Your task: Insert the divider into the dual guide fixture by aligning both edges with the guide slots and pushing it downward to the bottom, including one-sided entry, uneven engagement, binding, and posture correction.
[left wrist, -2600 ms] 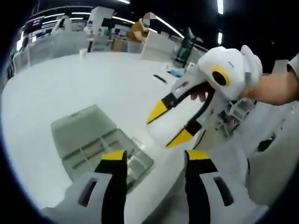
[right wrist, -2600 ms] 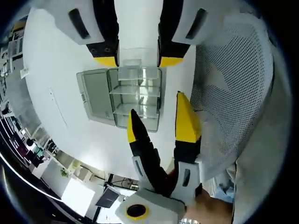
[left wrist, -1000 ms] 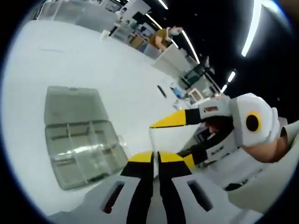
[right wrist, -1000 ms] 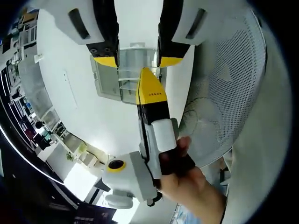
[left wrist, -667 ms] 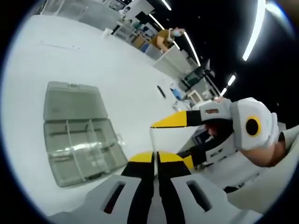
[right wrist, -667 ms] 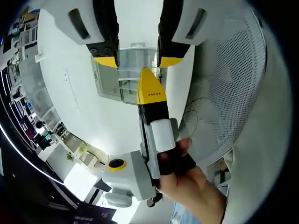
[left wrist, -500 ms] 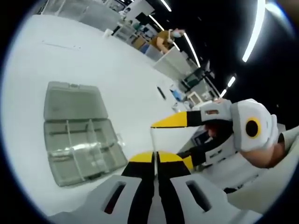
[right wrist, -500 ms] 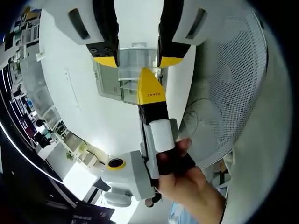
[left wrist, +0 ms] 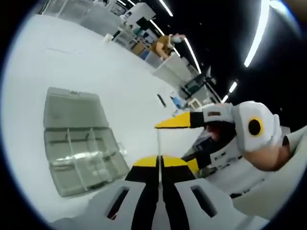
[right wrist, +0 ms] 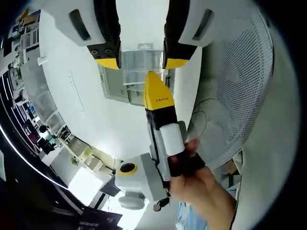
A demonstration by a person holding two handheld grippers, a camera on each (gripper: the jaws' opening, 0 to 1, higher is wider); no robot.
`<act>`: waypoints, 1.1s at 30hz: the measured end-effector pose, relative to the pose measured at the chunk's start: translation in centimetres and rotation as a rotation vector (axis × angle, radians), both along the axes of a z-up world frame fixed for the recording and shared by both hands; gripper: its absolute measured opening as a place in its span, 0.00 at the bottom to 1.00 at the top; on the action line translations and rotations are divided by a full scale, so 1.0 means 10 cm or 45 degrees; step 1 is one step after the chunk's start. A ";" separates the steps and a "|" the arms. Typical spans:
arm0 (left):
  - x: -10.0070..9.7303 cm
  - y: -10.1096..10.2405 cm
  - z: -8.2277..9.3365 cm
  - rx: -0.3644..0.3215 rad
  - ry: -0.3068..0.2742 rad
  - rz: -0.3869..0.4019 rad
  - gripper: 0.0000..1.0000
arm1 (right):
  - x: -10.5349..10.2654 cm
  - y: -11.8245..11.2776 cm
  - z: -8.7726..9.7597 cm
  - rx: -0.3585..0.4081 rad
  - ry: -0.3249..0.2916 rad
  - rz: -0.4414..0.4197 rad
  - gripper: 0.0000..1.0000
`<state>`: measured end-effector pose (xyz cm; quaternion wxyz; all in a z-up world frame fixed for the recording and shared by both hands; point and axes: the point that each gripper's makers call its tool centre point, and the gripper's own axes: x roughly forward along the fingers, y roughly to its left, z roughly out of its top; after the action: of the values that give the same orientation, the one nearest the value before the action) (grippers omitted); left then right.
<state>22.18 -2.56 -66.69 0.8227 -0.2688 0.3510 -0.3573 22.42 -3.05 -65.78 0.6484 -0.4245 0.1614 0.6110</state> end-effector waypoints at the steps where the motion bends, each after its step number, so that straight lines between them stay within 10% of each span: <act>1: 0.00 0.01 -0.01 -0.002 0.001 0.002 0.00 | 0.01 0.00 0.01 0.005 0.003 -0.003 0.29; 33: -0.15 0.04 0.02 0.188 -0.374 -0.213 0.00 | -0.02 0.01 0.09 -0.044 0.300 0.137 0.08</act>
<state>20.69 -2.14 -66.47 0.8500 -0.1224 0.2736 -0.4331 22.26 -2.92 -64.88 0.5838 -0.3690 0.2238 0.6877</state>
